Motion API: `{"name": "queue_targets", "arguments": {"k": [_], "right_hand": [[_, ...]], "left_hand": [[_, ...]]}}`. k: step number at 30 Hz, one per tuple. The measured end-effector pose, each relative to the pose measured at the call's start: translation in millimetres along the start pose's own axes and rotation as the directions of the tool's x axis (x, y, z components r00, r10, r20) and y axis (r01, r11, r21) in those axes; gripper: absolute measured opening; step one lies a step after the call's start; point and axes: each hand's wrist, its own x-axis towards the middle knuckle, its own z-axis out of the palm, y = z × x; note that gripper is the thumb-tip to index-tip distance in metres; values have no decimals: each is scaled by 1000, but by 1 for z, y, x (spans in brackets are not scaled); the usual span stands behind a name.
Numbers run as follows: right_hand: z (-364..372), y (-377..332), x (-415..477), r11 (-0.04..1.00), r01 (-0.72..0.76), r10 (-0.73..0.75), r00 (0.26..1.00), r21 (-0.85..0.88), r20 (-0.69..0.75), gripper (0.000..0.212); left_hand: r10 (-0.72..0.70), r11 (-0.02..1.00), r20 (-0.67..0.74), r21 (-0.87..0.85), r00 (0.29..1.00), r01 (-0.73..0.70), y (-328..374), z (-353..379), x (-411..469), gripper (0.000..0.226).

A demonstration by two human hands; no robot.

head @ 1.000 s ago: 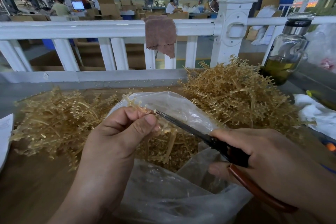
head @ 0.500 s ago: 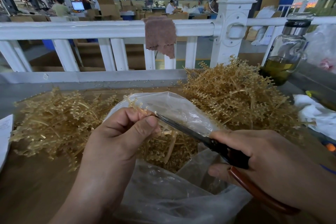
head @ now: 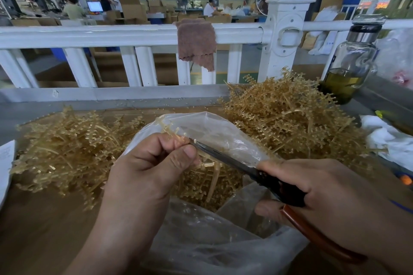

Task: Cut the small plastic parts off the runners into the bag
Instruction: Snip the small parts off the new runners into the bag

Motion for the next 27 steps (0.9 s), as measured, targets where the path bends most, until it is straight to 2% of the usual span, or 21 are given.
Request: {"name": "queue_targets", "arguments": {"k": [6,9,10,19,22,25,27], "right_hand": [[-1,-1,1,1000,11,-11,1000,13,-17,51],[0,-2,1,1000,15,-15,999,9,-29,52],[0,-1,1,1000,16,-15,999,5,-30,52],[-1,-2,0,999,28,-29,999,-26,-30,46],[-1,-2,0,999,24,-25,999,-36,-30,44],[-2,-2,0,999,20,-21,999,-27,-30,45],[-3,-3,0,1000,9,-9,1000,-27,-19,46]], "left_hand": [[-1,1000,-13,11,1000,1,-1,2,-1,8],[17,999,-13,52,1000,-16,-3,1,-1,16],[18,999,-16,52,1000,-17,-4,1,-1,11],[-5,1000,-12,-16,1000,5,-6,1,-1,9],[-12,1000,-8,-8,1000,12,-6,1,-1,18],[-15,1000,-19,-23,1000,14,-5,2,-1,8],[-18,1000,-31,-26,999,17,-5,3,-2,10]]}}
